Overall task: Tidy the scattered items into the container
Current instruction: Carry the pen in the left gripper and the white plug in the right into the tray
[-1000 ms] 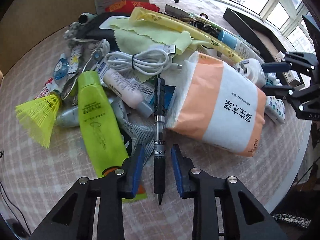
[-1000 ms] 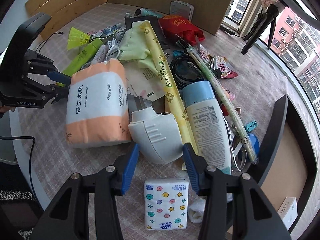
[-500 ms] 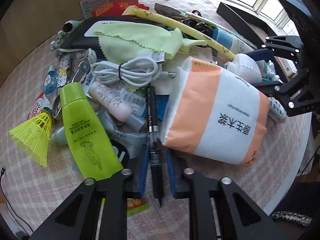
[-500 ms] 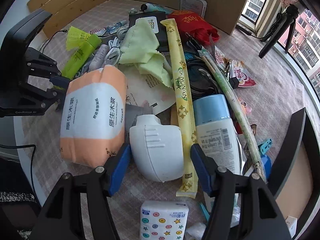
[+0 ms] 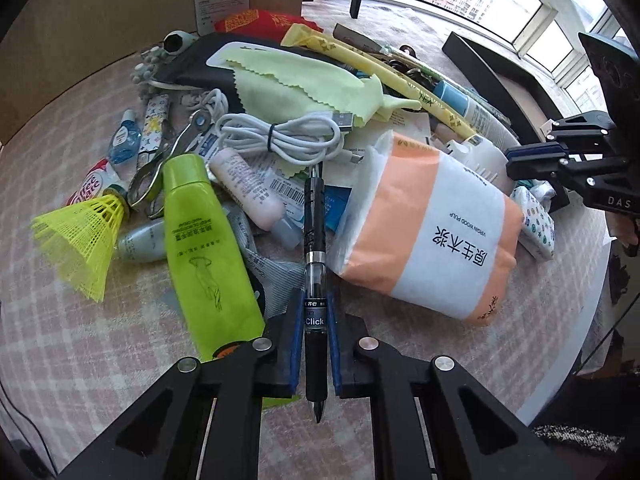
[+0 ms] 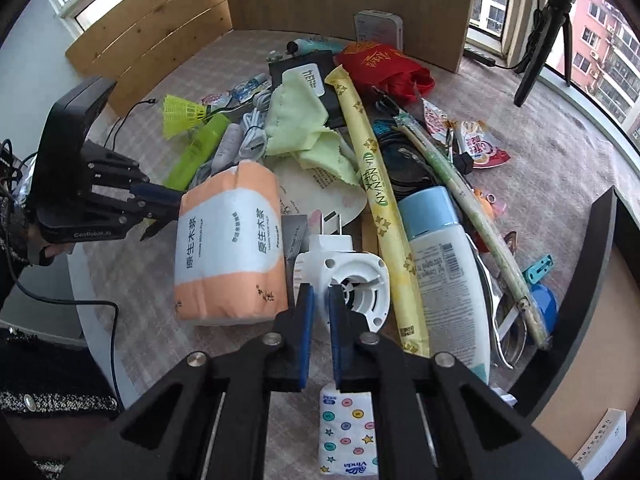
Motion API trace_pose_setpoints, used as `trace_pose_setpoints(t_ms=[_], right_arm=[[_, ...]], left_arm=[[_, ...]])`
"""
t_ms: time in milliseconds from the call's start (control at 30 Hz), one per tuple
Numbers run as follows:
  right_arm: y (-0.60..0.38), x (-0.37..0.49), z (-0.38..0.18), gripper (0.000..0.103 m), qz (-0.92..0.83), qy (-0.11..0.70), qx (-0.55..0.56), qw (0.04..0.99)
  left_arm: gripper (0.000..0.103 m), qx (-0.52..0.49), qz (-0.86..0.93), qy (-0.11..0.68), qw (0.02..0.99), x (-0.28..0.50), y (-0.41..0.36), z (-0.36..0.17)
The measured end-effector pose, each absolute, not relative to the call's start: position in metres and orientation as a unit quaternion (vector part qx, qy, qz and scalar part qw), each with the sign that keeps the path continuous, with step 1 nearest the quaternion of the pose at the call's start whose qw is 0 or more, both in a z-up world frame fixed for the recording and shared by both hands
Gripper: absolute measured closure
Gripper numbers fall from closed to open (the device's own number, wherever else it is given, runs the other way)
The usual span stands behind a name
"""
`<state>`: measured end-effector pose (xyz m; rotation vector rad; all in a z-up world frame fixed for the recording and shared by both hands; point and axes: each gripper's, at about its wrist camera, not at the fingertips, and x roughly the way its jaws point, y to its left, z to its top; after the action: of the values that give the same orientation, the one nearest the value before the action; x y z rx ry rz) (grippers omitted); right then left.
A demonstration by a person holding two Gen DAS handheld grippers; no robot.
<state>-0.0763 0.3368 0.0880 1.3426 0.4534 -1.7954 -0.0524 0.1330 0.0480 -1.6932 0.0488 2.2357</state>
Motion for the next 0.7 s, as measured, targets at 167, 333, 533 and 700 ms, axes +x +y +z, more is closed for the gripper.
trace_pose_setpoints(t_ms=[167,333,533,700], right_arm=[[0.329,-0.075,0.08,0.064,-0.717,0.214,0.534,0.394],[0.314,-0.072,0.068,0.062,-0.696,0.254,0.538,0.402],[0.309,-0.068,0.063,0.077,-0.68,0.278,0.54,0.41],[0.316,-0.078,0.065,0.081,-0.694,0.233,0.549,0.404]], left_arm=[[0.093,-0.6,0.781,0.023,0.173,-0.056,0.14,0.045],[0.092,-0.607,0.776,0.025,0.169,-0.064,0.145,0.04],[0.087,-0.609,0.772,0.045,0.178,-0.074,0.135,0.038],[0.093,-0.605,0.774,0.048,0.179,-0.077,0.127,0.044]])
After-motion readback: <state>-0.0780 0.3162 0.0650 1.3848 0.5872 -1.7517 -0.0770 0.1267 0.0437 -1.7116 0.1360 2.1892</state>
